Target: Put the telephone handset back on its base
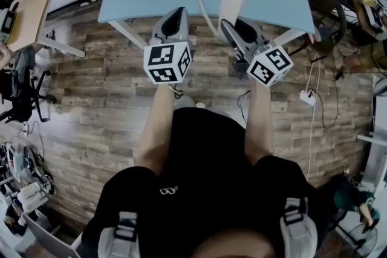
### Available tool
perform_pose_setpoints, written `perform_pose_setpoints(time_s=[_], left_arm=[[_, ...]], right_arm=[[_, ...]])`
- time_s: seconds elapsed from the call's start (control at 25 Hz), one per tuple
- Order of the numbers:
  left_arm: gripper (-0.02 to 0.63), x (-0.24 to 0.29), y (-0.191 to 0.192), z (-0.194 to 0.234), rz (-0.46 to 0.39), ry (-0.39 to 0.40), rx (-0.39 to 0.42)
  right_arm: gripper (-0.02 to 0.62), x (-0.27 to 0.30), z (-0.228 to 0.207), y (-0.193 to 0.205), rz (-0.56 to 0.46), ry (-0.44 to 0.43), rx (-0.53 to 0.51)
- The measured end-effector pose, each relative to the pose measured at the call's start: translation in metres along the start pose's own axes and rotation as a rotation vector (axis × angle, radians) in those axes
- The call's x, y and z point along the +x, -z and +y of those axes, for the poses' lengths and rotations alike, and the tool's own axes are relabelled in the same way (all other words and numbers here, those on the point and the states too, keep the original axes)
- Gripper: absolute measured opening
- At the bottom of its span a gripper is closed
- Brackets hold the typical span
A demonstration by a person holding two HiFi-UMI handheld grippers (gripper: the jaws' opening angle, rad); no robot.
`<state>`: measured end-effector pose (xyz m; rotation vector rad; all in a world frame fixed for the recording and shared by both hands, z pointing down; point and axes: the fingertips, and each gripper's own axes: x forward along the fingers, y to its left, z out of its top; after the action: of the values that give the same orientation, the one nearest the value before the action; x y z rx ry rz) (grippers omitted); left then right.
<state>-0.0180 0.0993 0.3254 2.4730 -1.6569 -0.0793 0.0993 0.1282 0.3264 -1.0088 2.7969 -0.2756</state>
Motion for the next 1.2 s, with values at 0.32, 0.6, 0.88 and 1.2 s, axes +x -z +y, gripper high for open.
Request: perform_pose_setpoints(time_s=[0.32,0.6,0.88,1.2], left_arm=[[0.0,0.018,0.004,0.009,0.018,-0.005,0.0],[0.0,0.066,0.015,0.038,0.038,0.001,-0.033],[0.0,0.14,0.032,0.074,0.086,0.018,-0.065],[0.0,0.241,0.048,0.14,0.156,0.0,-0.132]], right_arm=[[0.081,0.009,-0.025,0.0,-0.027,0.021,0.057],[0.081,0.046,-0.061,0.012,0.011,0.032,0.076],[0.081,0.097,-0.126,0.022,0.033,0.063,0.123],[0.081,0.161,-0.214,0.03,0.076,0.143,0.185]])
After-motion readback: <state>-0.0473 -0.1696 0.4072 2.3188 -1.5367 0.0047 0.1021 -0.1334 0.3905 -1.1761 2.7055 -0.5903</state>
